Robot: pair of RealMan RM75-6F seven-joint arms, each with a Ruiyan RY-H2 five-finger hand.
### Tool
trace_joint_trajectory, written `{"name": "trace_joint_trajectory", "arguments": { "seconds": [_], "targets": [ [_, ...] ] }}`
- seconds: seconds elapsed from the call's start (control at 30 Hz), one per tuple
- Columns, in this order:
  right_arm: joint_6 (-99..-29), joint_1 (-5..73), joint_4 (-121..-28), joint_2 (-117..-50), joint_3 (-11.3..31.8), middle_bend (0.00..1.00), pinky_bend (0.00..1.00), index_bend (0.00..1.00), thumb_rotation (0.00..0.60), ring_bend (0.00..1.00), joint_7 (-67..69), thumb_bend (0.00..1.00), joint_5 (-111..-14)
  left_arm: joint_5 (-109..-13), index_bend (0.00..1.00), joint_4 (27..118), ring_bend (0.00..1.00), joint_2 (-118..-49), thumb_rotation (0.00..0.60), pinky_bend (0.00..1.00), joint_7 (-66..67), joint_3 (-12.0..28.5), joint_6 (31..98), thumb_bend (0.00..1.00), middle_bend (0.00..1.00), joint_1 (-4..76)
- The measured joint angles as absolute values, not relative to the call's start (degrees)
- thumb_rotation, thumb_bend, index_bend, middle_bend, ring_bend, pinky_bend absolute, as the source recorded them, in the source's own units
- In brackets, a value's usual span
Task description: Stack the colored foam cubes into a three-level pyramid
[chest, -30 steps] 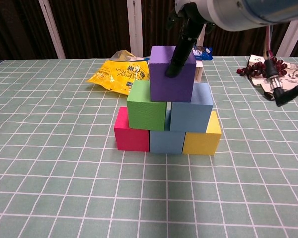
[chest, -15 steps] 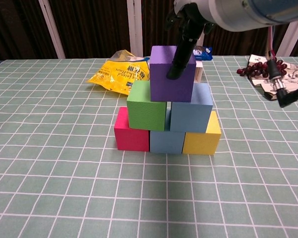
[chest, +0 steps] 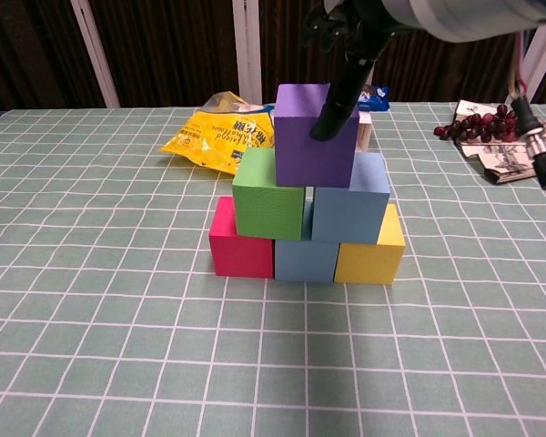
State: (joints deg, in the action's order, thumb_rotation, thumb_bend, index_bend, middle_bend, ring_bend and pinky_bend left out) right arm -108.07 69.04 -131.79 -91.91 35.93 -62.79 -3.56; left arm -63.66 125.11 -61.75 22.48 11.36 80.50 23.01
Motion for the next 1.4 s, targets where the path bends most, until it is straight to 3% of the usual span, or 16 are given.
{"name": "trace_joint_trajectory", "arguments": {
  "seconds": [0.43,0.73,0.93,1.07,1.4],
  "targets": [
    [-103.3,60.9,-134.9,-80.4,30.9,0.04,0.00,0.00,0.600,0.00,-58.4,0.27,-12.5,-65.7,0.00,125.7,0.08,-61.9,0.600,0.04,23.5,10.7,81.4,0.07,0.11,22.6],
    [-96.3,49.3,-135.0,-67.2,25.9,0.04,0.00,0.00,0.600,0.00,-49.1,0.27,-22.6,-66.9,0.00,124.5,0.08,-63.1,0.600,0.04,24.1,10.3,82.0,0.07,0.10,22.4],
    [-92.3,37.8,-134.7,-59.2,19.4,0.04,0.00,0.00,0.600,0.00,-36.5,0.27,-32.9,-69.7,0.00,123.4,0.08,-64.4,0.600,0.04,22.8,9.8,83.2,0.07,0.09,21.6],
    [-89.5,29.4,-132.4,-55.1,12.9,0.04,0.00,0.00,0.600,0.00,-26.5,0.27,-43.1,-71.8,0.00,121.8,0.08,-65.2,0.600,0.04,21.2,8.6,84.5,0.07,0.09,20.1],
    [-87.6,15.0,-117.7,-54.3,-1.0,0.00,0.00,0.00,0.600,0.00,-11.4,0.27,-68.6,-77.7,0.00,113.8,0.07,-66.5,0.600,0.04,16.3,4.3,89.3,0.06,0.07,14.5]
  ]
}}
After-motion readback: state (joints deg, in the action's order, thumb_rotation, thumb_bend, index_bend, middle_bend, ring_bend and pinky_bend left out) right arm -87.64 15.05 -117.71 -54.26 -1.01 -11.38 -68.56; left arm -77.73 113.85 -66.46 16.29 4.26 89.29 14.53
